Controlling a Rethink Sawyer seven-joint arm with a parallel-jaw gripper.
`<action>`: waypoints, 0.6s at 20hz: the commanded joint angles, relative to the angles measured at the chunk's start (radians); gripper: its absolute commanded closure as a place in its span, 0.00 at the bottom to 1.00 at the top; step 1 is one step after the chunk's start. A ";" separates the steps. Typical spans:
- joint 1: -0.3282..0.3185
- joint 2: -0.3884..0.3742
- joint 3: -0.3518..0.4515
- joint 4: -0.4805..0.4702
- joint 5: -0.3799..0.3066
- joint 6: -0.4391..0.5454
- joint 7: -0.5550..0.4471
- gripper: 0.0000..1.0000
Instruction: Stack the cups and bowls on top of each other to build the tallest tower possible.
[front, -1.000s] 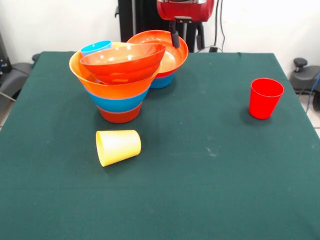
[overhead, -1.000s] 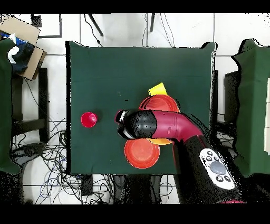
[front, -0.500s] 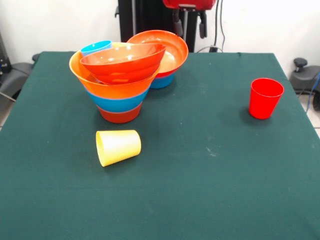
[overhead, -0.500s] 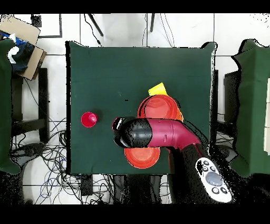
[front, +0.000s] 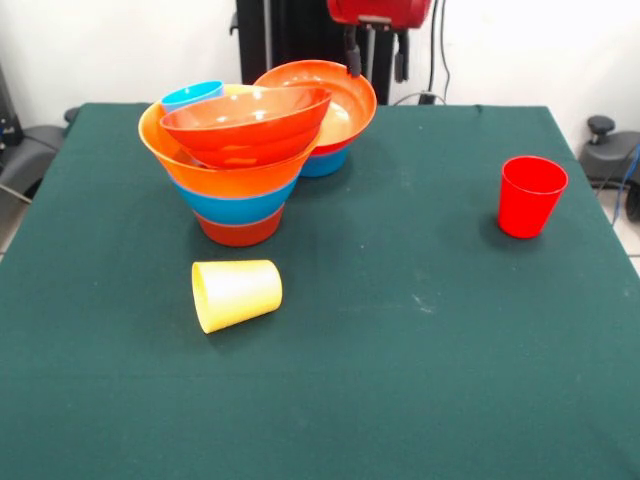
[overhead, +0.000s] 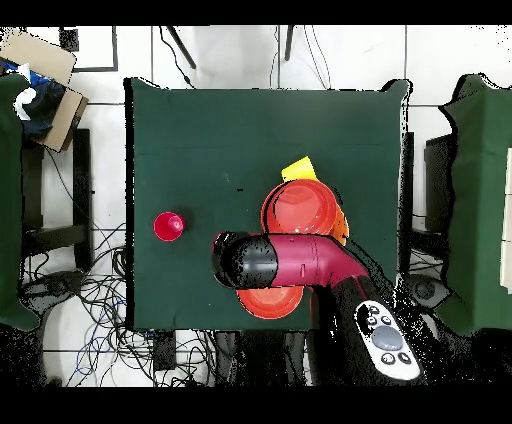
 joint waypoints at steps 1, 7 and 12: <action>0.047 0.156 -0.086 -0.077 -0.111 -0.133 0.090 0.00; 0.065 0.174 -0.105 -0.083 -0.097 -0.161 0.085 0.00; 0.070 0.144 -0.109 -0.074 -0.078 -0.139 0.066 0.00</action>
